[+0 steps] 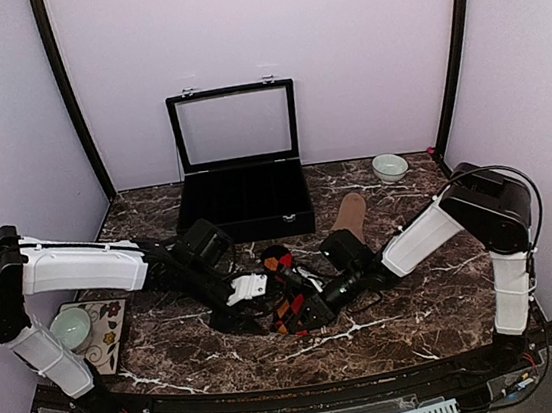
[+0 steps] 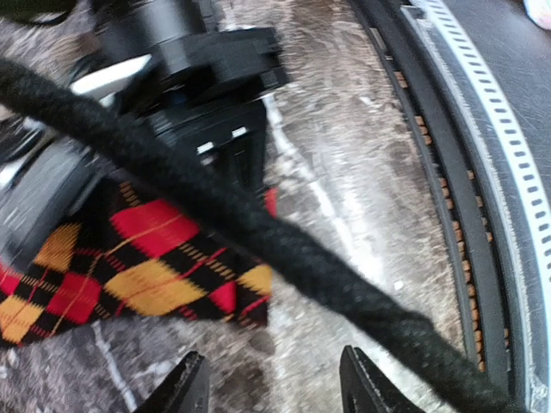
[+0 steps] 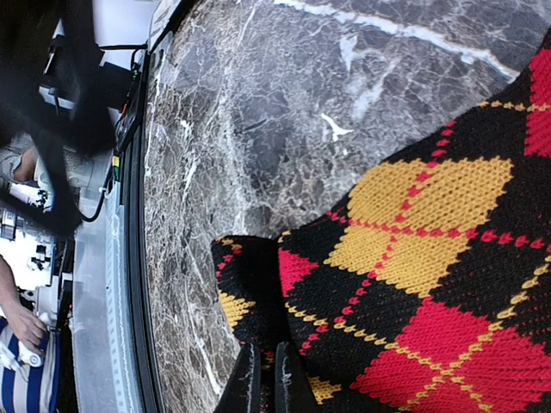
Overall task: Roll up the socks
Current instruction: Roll the sock at the center of the board.
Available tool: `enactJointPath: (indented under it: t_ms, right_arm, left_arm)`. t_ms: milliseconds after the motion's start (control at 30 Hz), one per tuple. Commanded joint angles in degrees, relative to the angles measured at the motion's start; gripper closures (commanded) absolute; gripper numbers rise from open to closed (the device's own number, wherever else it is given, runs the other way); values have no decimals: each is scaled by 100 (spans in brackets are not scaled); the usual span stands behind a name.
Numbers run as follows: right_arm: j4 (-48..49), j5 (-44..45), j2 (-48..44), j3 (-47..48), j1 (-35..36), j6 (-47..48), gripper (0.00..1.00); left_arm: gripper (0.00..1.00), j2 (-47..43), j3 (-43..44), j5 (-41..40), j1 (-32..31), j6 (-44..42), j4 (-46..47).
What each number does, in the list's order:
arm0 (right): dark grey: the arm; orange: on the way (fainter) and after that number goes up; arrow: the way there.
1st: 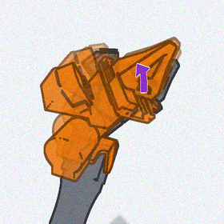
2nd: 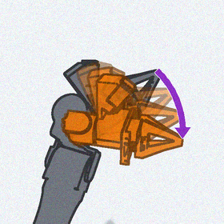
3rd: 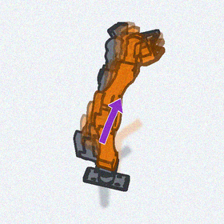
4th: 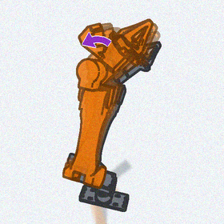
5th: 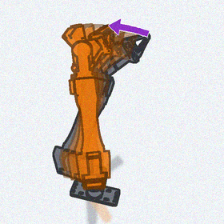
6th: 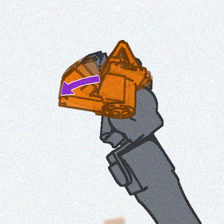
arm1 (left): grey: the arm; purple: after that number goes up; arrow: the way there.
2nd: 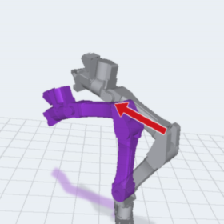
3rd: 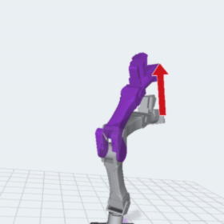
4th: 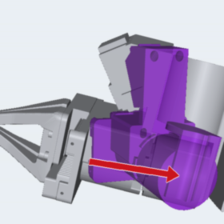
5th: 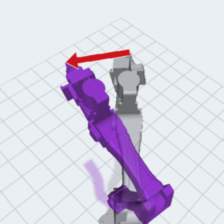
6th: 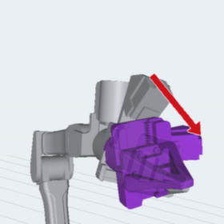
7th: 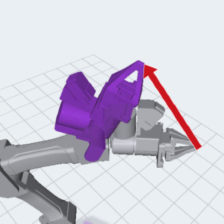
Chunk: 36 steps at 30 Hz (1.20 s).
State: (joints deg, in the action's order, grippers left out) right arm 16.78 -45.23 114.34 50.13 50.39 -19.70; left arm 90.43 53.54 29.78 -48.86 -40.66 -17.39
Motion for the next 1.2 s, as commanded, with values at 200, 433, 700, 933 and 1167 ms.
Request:
enactJointPath:
  t_ms: [200,433,700,933,1167]
  right_arm:
    - [-1580,1175,501,-98,-172,-164,100]
    - [-1601,1159,545,-92,-174,-215,100]
    - [-1541,1154,603,-94,-182,-216,100]
    - [-1105,1150,344,-290,-187,-220,99]
    - [-932,1158,120,-300,-181,-151,91]
  left_arm:
    - [58,548,145,-488,-475,-565,410]
    - [69,958,172,-541,-540,-649,723]
    - [78,988,97,-618,-661,-796,964]
    - [95,1082,102,-605,-704,-659,850]
    - [88,1314,76,-705,-695,-564,750]
